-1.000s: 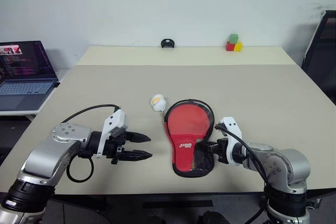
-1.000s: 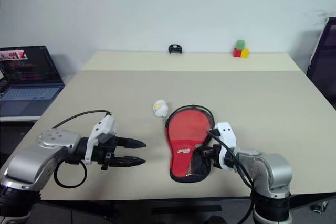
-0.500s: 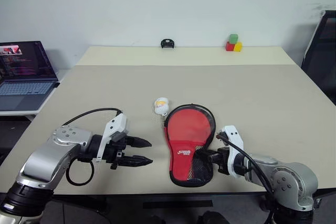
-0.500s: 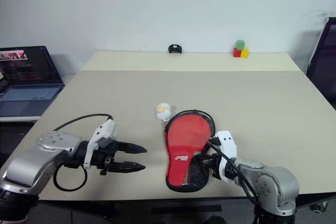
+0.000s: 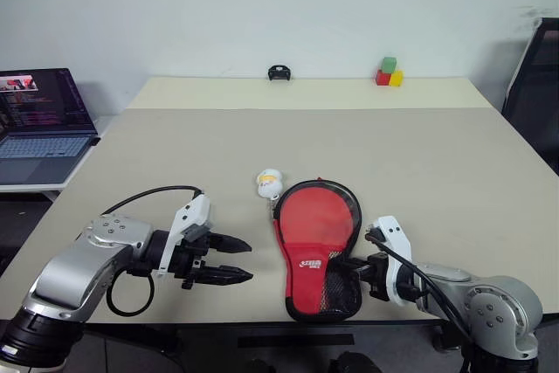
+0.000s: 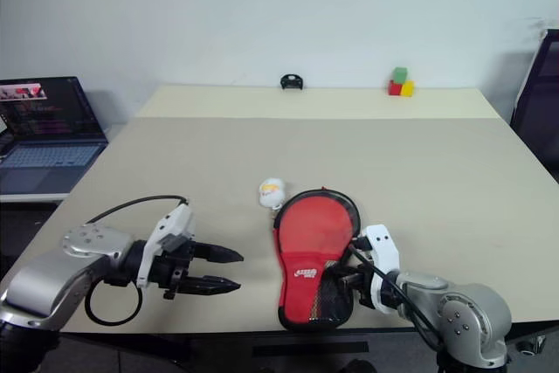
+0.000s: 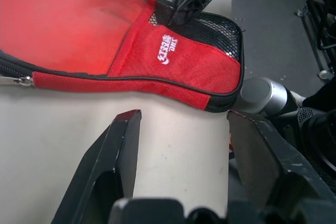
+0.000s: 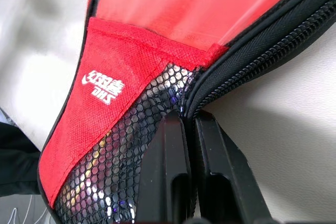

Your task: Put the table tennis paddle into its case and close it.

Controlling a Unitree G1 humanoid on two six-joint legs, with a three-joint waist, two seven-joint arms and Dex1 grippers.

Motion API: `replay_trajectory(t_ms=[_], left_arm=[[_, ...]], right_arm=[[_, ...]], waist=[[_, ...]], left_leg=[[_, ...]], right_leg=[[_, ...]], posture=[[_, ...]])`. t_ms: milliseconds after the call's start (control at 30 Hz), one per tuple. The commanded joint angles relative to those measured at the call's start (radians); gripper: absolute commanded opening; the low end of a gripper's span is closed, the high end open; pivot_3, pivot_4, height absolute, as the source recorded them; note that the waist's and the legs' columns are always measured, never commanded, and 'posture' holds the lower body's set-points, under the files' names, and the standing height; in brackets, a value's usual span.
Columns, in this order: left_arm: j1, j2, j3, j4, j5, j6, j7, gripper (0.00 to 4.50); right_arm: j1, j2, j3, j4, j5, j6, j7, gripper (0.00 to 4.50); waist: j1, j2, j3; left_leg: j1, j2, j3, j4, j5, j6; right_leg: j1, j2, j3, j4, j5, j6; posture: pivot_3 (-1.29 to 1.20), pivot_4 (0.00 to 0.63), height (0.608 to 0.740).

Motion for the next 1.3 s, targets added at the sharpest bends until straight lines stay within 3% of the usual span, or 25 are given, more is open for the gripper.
replay_trajectory(t_ms=[33, 233, 500, 667, 767, 933, 1167, 1300], left_arm=[[-0.021, -0.005, 0.003, -0.016, -0.009, -0.016, 0.003, 2.84], [-0.009, -0.019, 0.002, -0.020, -0.005, -0.021, 0.019, 2.84], [0.014, -0.031, 0.004, -0.028, -0.006, -0.027, 0.043, 2.84], [-0.001, -0.050, -0.004, -0.010, -0.001, -0.039, 0.055, 2.84], [-0.020, -0.076, -0.006, 0.006, 0.008, -0.032, 0.093, 2.84], [-0.058, -0.156, 0.013, 0.036, 0.006, 0.004, 0.212, 2.84], [-0.049, -0.196, 0.074, 0.064, 0.035, -0.010, 0.342, 2.84], [-0.055, -0.239, 0.124, 0.087, 0.056, -0.014, 0.455, 2.84]], right_arm=[[-0.012, 0.002, -0.038, -0.003, 0.000, 0.009, -0.041, 0.03], [-0.014, 0.010, -0.067, -0.023, -0.056, 0.009, -0.089, 1.79], [0.067, 0.029, -0.132, -0.100, 0.003, 0.009, -0.092, 4.39], [0.001, -0.006, -0.220, -0.116, 0.071, 0.009, -0.042, 4.45], [-0.073, -0.066, -0.210, -0.117, 0.054, -0.040, 0.000, 4.45], [-0.175, -0.171, -0.077, -0.072, 0.008, -0.211, 0.085, 4.45], [-0.246, -0.329, 0.164, 0.068, -0.154, -0.541, 0.273, 4.45], [-0.264, -0.344, 0.272, 0.188, -0.217, -0.673, 0.373, 4.45]], waist=[[0.000, 0.000, 0.000], [0.001, 0.000, 0.000], [0.012, -0.001, -0.001], [0.012, -0.001, -0.001], [0.007, 0.000, 0.000], [0.006, 0.000, 0.000], [0.009, 0.000, 0.000], [0.008, 0.000, 0.000]], left_leg=[[0.000, 0.000, 0.000, 0.000, 0.000, 0.000], [0.000, 0.000, 0.000, 0.000, 0.000, 0.000], [0.000, 0.000, 0.000, 0.000, 0.000, 0.000], [0.001, 0.000, -0.001, 0.000, 0.000, 0.000], [0.002, 0.000, 0.000, 0.000, 0.000, 0.000], [0.001, 0.000, 0.000, 0.000, 0.000, 0.000], [0.000, 0.000, 0.000, 0.000, 0.000, 0.000], [0.001, 0.000, 0.000, 0.001, 0.000, 0.000]], right_leg=[[0.000, 0.000, 0.000, 0.000, 0.000, 0.000], [0.000, 0.000, 0.000, 0.000, 0.000, 0.000], [0.001, 0.000, 0.000, 0.000, 0.000, 0.000], [0.002, 0.000, -0.001, 0.000, 0.000, 0.000], [0.002, 0.000, 0.000, 0.001, 0.000, 0.000], [0.002, 0.001, 0.000, 0.000, 0.000, 0.000], [0.001, 0.001, 0.000, -0.001, 0.000, 0.000], [0.001, 0.000, -0.001, 0.000, 0.000, 0.000]], posture=[[0.00, 0.150, 0.740], [0.00, 0.150, 0.740], [0.00, 0.150, 0.740], [0.00, 0.150, 0.740], [0.00, 0.150, 0.740], [0.00, 0.150, 0.740], [0.00, 0.150, 0.740], [0.00, 0.150, 0.740]])
